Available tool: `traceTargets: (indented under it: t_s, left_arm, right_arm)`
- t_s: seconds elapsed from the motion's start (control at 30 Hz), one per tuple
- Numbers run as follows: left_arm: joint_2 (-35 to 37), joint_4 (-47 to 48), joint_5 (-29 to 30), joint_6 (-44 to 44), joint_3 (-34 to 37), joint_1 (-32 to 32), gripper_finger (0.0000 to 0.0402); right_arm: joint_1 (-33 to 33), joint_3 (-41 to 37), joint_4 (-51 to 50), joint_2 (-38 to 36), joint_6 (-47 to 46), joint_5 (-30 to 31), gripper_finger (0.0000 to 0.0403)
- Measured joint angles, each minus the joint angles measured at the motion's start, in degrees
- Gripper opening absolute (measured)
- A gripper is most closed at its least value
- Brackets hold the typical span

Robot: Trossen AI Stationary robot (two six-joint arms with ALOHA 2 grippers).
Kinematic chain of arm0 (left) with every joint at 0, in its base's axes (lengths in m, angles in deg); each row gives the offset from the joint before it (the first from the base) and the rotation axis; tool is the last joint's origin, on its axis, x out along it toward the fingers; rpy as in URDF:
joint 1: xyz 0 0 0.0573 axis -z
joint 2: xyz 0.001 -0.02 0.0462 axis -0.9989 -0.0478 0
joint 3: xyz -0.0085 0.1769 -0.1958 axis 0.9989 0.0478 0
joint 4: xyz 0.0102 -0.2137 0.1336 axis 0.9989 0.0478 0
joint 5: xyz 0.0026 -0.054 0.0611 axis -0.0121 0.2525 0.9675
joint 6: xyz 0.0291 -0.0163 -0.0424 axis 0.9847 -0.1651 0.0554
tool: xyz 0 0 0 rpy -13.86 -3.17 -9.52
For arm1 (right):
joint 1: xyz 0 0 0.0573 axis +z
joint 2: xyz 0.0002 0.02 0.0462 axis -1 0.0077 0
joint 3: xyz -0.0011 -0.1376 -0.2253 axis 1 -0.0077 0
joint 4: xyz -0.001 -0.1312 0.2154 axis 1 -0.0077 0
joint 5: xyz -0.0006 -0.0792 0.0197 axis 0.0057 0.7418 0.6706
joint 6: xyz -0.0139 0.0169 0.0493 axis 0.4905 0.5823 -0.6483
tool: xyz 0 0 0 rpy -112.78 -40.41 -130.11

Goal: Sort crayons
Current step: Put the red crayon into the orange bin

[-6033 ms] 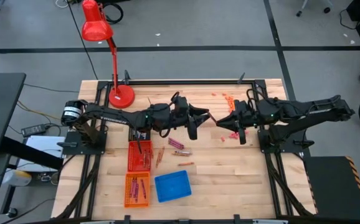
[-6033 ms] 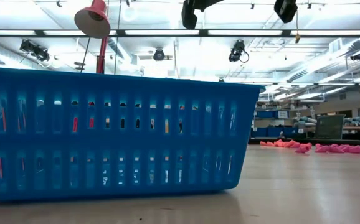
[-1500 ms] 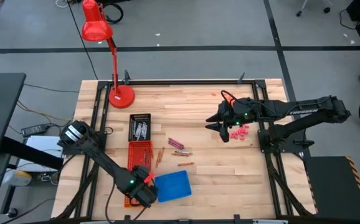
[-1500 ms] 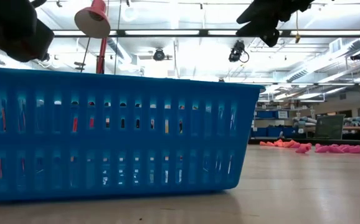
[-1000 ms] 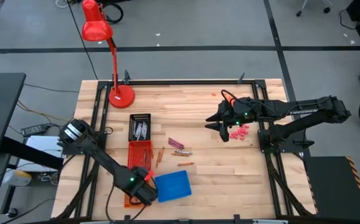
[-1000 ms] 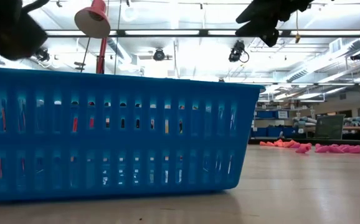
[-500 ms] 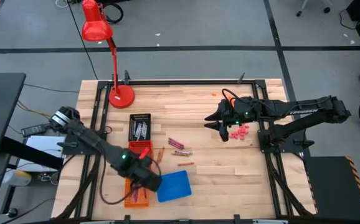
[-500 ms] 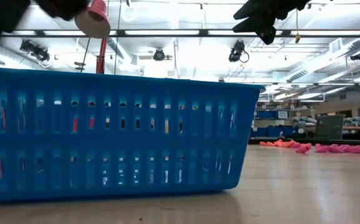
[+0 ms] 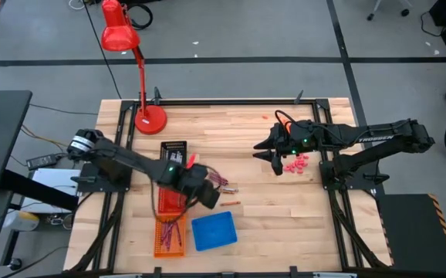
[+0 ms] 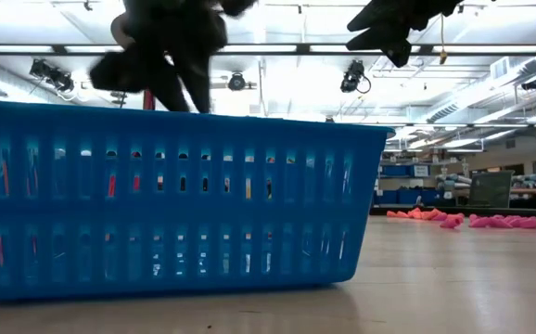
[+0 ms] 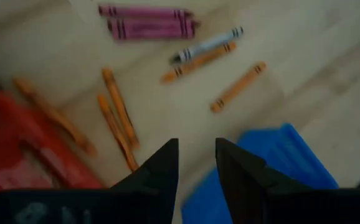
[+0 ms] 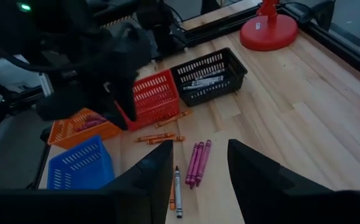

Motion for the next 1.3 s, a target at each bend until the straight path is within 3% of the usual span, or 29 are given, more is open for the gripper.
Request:
traceTargets:
  t_s: [0.2,0.5,0.7,0.87,1.3]
  left_arm:
    - [-4.0,-2.9,-0.2,12.0,0.0,-5.3,0.0118]
    - [-8.8,-8.6,0.1,48.6,0.0,-10.3,0.0118]
    - [-10.1,-9.4,0.1,63.5,0.0,-13.0,0.0118]
    - [-11.0,-10.5,0.1,71.6,0.0,-15.2,0.0118]
    - [-13.2,-12.1,-4.5,77.9,0.0,-18.3,0.0118]
  right_arm:
    - [0.0,0.0,0.0,0.0,0.9,0.3,0.0156]
    - [0.0,0.0,-0.1,0.0,2.3,0.2,0.0156]
    - [0.0,0.0,-0.1,0.0,1.9,0.2,0.0156]
    - [0.1,0.0,0.3,0.2,1.8,0.2,0.0156]
    - [1.1,0.0,1.3,3.5,1.4,-0.5,0.0156]
